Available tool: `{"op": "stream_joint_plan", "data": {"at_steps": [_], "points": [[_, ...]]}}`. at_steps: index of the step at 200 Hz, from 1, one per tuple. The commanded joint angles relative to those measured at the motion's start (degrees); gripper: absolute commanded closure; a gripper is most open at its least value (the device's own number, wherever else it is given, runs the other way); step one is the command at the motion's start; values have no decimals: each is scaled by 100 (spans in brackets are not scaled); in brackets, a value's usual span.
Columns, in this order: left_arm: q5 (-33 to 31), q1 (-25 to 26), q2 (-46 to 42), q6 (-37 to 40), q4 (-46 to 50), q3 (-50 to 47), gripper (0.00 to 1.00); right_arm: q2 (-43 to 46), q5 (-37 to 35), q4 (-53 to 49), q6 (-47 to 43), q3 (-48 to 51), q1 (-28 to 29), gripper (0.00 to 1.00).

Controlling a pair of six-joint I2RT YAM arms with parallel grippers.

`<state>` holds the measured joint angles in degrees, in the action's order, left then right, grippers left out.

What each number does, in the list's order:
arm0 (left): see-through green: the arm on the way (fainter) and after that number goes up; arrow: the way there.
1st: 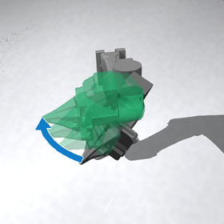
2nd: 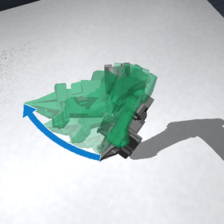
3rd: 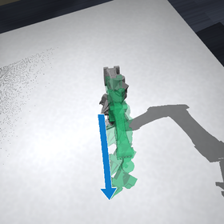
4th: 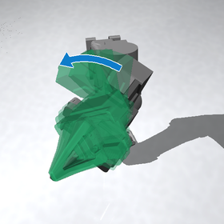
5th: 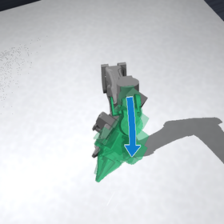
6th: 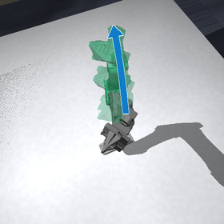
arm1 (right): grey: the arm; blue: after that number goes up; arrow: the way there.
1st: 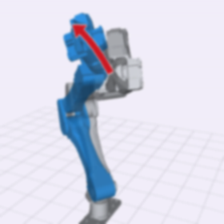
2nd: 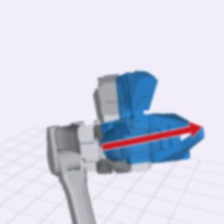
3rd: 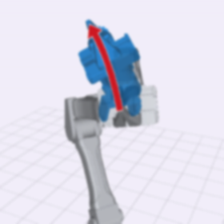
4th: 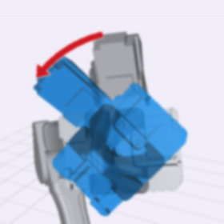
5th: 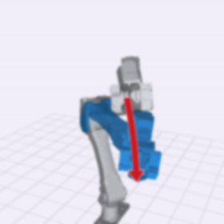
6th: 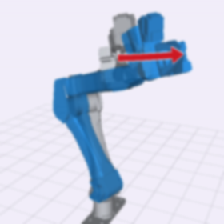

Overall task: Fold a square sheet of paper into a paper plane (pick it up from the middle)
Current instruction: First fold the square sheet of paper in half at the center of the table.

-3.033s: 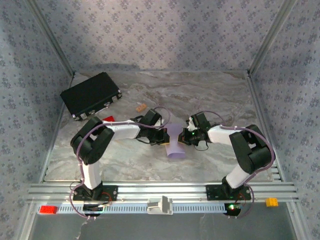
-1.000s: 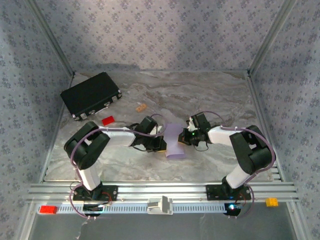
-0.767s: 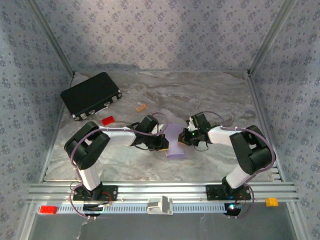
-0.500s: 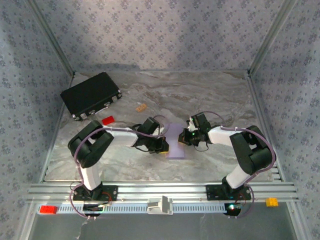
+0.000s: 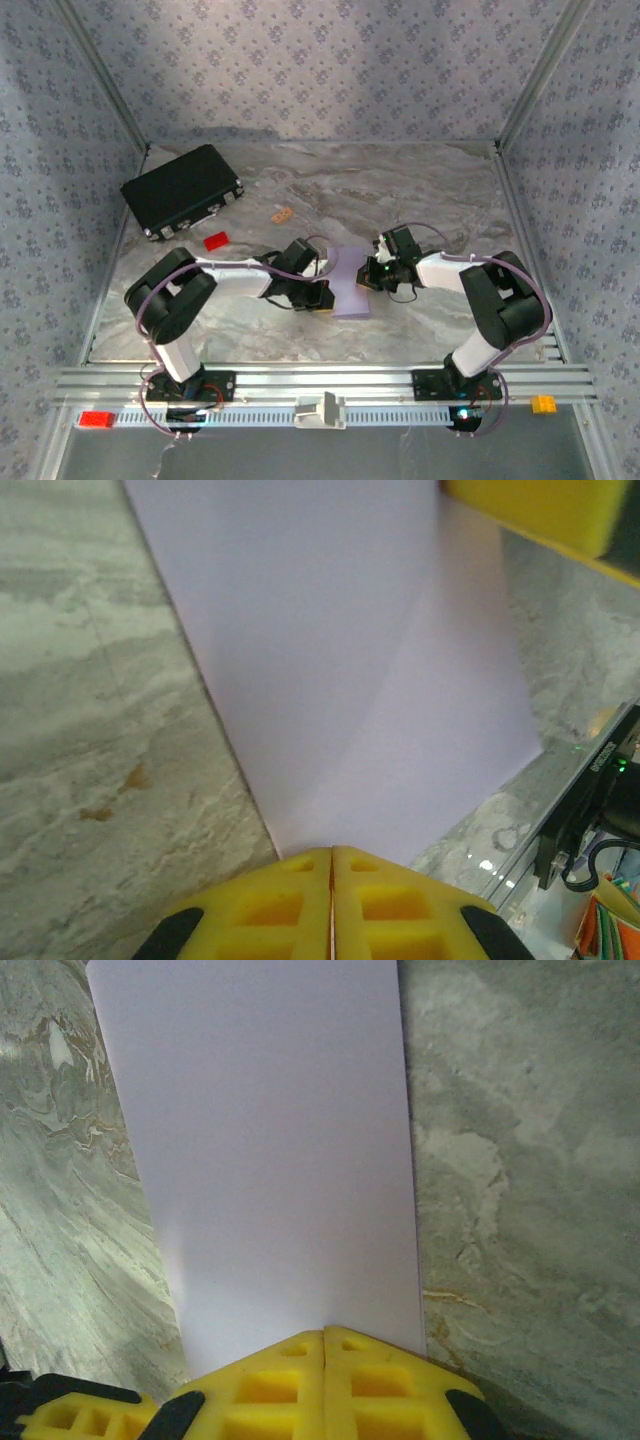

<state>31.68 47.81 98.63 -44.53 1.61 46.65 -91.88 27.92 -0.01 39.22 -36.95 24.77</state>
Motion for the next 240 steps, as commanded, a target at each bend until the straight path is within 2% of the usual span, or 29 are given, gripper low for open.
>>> {"op": "stream_joint_plan", "data": {"at_steps": [1,24,55,74,138,163,211,240], "points": [[-79,38,-265,-113,-226,70,91,-208,-752,-851,42,262,-5,100],[-12,43,-131,-199,-380,263,91,-208,-753,-843,57,263,8,100],[435,49,357,-253,-517,364,91,-200,-753,-846,50,258,16,100],[435,53,511,-226,-406,267,91,-190,-761,-843,56,282,25,100],[399,135,151,111,-107,-261,91,-155,-811,-869,42,295,27,100],[138,275,15,335,310,-167,91,-82,-866,-930,33,314,27,100],[-142,447,-252,490,522,-162,91,115,-930,-992,4,398,15,100],[-476,449,-775,442,516,-113,91,157,-802,-984,-123,320,16,100]]}}
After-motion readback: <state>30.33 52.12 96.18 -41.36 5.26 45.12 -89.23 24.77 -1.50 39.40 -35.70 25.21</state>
